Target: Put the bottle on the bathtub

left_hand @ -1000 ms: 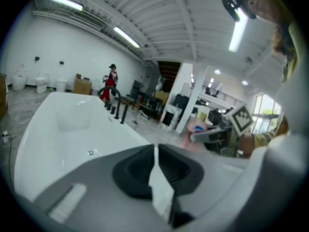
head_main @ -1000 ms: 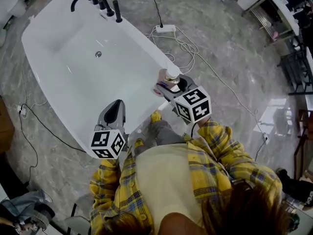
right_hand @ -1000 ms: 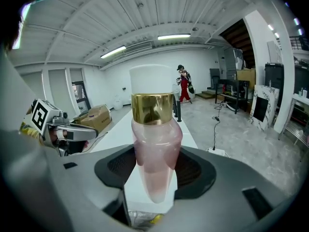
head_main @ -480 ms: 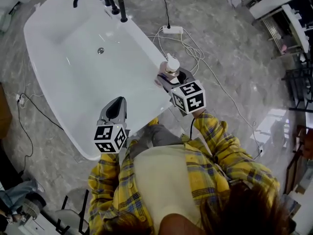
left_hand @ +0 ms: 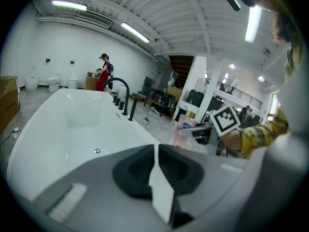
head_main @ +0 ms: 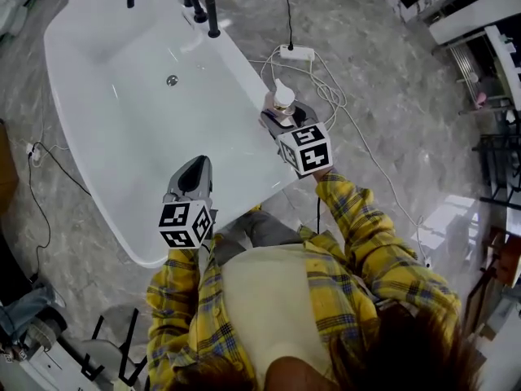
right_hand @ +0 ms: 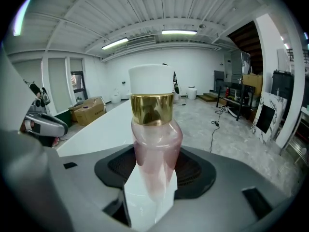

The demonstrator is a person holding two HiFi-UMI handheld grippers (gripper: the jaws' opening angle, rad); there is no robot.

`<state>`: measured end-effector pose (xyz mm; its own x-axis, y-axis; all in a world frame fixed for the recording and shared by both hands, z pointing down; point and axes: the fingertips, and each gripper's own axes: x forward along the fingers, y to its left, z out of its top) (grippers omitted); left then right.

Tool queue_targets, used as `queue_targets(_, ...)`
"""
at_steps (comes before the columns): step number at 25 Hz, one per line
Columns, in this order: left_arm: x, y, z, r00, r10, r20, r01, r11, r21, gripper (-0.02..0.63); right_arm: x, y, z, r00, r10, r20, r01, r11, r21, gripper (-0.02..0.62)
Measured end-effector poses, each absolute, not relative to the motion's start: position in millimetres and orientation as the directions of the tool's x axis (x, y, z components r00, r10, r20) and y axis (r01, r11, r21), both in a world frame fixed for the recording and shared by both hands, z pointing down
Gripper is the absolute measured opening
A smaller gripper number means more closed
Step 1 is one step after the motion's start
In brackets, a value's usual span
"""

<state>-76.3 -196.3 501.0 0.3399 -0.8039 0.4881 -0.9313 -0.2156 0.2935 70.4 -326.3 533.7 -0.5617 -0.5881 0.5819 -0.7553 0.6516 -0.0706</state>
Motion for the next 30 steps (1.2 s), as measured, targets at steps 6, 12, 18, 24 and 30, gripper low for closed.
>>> queue_targets(6, -74, -213, 503, 0.324, -0.81, 0.489, -0.937, -0.203, 0.285, 0.028, 69, -356, 546, -0.551, -0.603, 0.577, -0.759, 0.65, -0.046, 0.245)
queue_targets(12, -77, -220, 504, 0.307, -0.821, 0.481, -0.942, -0.189, 0.278, 0.028, 66, -379, 559, -0.531, -0.624, 0.573, -0.767, 0.642, -0.012, 0.245)
queue_targets(18, -78, -221, 506, 0.299, -0.822, 0.485, -0.944, -0.179, 0.278, 0.028, 60, -393, 570, -0.529, -0.631, 0.568, -0.765, 0.644, 0.002, 0.245)
queue_targets(24, -83, -223, 508, 0.285, -0.824, 0.489, -0.947, -0.164, 0.276, 0.028, 52, -404, 574, -0.525, -0.642, 0.558, -0.77, 0.638, 0.009, 0.245)
queue_targets(30, -88, -223, 506, 0.271, -0.833, 0.482, -0.95, -0.151, 0.273, 0.028, 45, -413, 577, -0.523, -0.655, 0.545, -0.775, 0.632, 0.017, 0.245)
